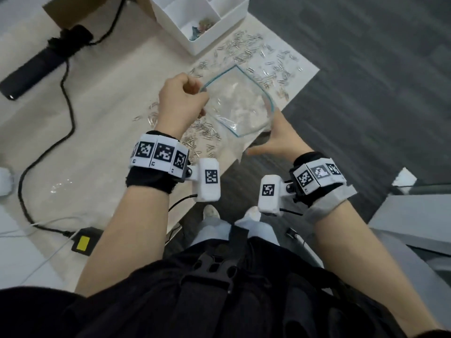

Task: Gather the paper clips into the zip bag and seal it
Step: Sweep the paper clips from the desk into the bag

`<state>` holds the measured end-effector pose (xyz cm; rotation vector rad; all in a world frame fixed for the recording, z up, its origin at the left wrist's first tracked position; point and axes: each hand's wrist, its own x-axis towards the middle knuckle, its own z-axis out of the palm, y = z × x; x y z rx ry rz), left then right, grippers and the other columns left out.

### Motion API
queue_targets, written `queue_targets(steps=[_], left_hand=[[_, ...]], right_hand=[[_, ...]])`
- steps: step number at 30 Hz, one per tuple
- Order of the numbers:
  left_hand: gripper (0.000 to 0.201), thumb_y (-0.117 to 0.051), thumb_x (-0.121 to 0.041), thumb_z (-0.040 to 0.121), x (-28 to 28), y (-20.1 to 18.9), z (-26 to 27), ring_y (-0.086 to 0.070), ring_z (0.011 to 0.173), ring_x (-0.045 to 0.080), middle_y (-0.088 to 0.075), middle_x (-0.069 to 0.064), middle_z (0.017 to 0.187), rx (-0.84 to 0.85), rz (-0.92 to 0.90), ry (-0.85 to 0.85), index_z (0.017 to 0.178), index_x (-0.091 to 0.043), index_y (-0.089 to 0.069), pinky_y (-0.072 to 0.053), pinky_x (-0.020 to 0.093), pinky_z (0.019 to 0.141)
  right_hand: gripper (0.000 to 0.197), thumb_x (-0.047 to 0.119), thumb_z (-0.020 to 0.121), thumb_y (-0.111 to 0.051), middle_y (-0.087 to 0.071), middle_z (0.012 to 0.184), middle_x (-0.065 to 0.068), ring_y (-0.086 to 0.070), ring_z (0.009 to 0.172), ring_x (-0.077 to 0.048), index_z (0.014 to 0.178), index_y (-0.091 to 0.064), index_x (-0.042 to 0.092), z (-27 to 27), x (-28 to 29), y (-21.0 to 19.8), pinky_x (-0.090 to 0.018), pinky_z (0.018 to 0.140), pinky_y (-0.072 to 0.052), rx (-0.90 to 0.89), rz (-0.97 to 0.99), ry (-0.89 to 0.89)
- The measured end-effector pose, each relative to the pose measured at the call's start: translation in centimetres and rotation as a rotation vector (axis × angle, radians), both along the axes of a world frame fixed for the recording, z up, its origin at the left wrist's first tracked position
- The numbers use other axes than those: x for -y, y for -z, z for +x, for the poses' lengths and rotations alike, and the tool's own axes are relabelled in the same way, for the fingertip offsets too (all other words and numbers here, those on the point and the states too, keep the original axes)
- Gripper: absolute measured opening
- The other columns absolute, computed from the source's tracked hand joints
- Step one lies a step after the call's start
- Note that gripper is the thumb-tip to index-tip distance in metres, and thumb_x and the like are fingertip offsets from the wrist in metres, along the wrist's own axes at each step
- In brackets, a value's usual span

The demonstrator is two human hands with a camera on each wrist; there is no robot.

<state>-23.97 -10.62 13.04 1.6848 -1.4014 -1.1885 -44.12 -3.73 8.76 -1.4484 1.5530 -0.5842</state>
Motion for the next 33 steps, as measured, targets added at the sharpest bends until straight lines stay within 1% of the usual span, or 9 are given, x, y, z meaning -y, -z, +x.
queue_targets(steps=[2, 5, 11, 14, 16, 21, 26, 28, 33], left_hand=[[0.010, -0.058, -0.002, 0.078, -0.2, 0.2, -1.9, -0.057, 0.047, 0.008, -0.058, 0.000, 0.070, 0.020, 0.039, 0.099, 0.080, -0.011, -0.059, -0.052, 0.022, 0.053], [0.014, -0.057, 0.002, 0.077, -1.0, 0.7, -4.8, -0.055, 0.048, 0.008, -0.061, 0.006, 0.074, 0.037, 0.086, 0.236, 0.087, -0.005, -0.064, -0.047, 0.018, 0.048], [0.035, -0.054, 0.005, 0.078, -2.9, 1.6, -9.4, -0.062, 0.061, 0.004, -0.071, 0.012, 0.088, 0.048, 0.150, 0.364, 0.110, -0.009, -0.055, -0.043, 0.014, 0.046], [0.038, -0.048, 0.006, 0.079, -3.9, 2.1, -10.8, -0.065, 0.080, 0.010, -0.071, 0.008, 0.089, 0.042, 0.147, 0.452, 0.104, -0.021, -0.039, -0.041, 0.020, 0.054], [0.038, -0.044, 0.008, 0.079, -4.4, 2.4, -11.4, -0.062, 0.089, 0.013, -0.069, 0.013, 0.098, 0.011, 0.139, 0.540, 0.095, -0.027, -0.037, -0.042, 0.019, 0.058], [0.028, -0.045, -0.011, 0.063, -5.1, 2.0, -12.6, -0.053, 0.108, 0.008, -0.061, 0.000, 0.110, -0.063, 0.313, 0.672, 0.073, -0.028, -0.064, -0.049, 0.027, 0.080], [0.026, -0.064, -0.009, 0.075, -5.0, 2.3, -12.4, -0.037, 0.128, 0.005, -0.042, 0.001, 0.143, 0.069, 0.261, 0.789, 0.098, -0.020, -0.067, -0.029, 0.015, 0.094], [0.020, -0.063, -0.006, 0.082, -4.8, 2.5, -12.0, -0.033, 0.130, 0.004, -0.042, 0.005, 0.143, 0.091, 0.205, 0.808, 0.095, -0.019, -0.067, -0.024, 0.018, 0.098], [0.022, -0.063, 0.000, 0.077, -4.7, 2.8, -10.9, -0.036, 0.127, 0.006, -0.039, 0.000, 0.144, 0.054, 0.290, 0.829, 0.070, -0.021, -0.064, -0.034, 0.016, 0.092]], right_hand=[[0.123, 0.008, 0.058, -0.093, -0.029, 0.142, 0.026, -0.032, 0.132, 0.013, 0.151, -0.013, 0.020, -1.2, -0.9, 0.3, -0.007, 0.112, -0.025, 0.091, 0.001, -0.018], [0.151, 0.034, 0.040, -0.097, -0.031, 0.132, 0.047, -0.036, 0.129, 0.019, 0.156, -0.002, 0.020, -2.8, -2.3, 0.5, -0.020, 0.117, -0.031, 0.254, 0.035, 0.115], [0.143, 0.047, 0.042, -0.092, -0.028, 0.159, 0.002, -0.029, 0.147, -0.012, 0.156, -0.008, 0.023, -5.9, -4.5, 1.2, -0.038, 0.122, -0.028, 0.206, -0.043, 0.130], [0.127, 0.044, 0.044, -0.091, -0.046, 0.145, 0.003, -0.045, 0.134, -0.008, 0.150, -0.024, 0.022, -7.0, -5.0, 1.7, -0.022, 0.109, -0.039, 0.225, -0.059, 0.239], [0.116, 0.045, 0.045, -0.091, -0.052, 0.138, 0.004, -0.050, 0.128, -0.007, 0.144, -0.033, 0.023, -7.7, -5.2, 2.3, -0.024, 0.108, -0.043, 0.241, -0.084, 0.307], [0.106, 0.041, 0.050, -0.093, -0.056, 0.137, -0.001, -0.055, 0.127, -0.014, 0.139, -0.039, 0.023, -8.8, -5.2, 3.1, -0.035, 0.110, -0.045, 0.222, -0.086, 0.375], [0.098, 0.031, 0.058, -0.093, -0.057, 0.127, 0.005, -0.057, 0.116, -0.003, 0.138, -0.039, 0.019, -9.1, -5.3, 3.6, -0.004, 0.093, -0.043, 0.231, -0.092, 0.371], [0.102, 0.032, 0.054, -0.095, -0.054, 0.124, 0.008, -0.054, 0.113, 0.002, 0.138, -0.037, 0.018, -8.8, -5.3, 3.8, 0.001, 0.090, -0.040, 0.241, -0.087, 0.363], [0.135, 0.040, 0.048, -0.092, -0.034, 0.153, -0.001, -0.038, 0.140, -0.009, 0.153, -0.011, 0.022, -7.7, -5.8, 5.0, -0.015, 0.110, -0.033, 0.314, -0.026, 0.328]])
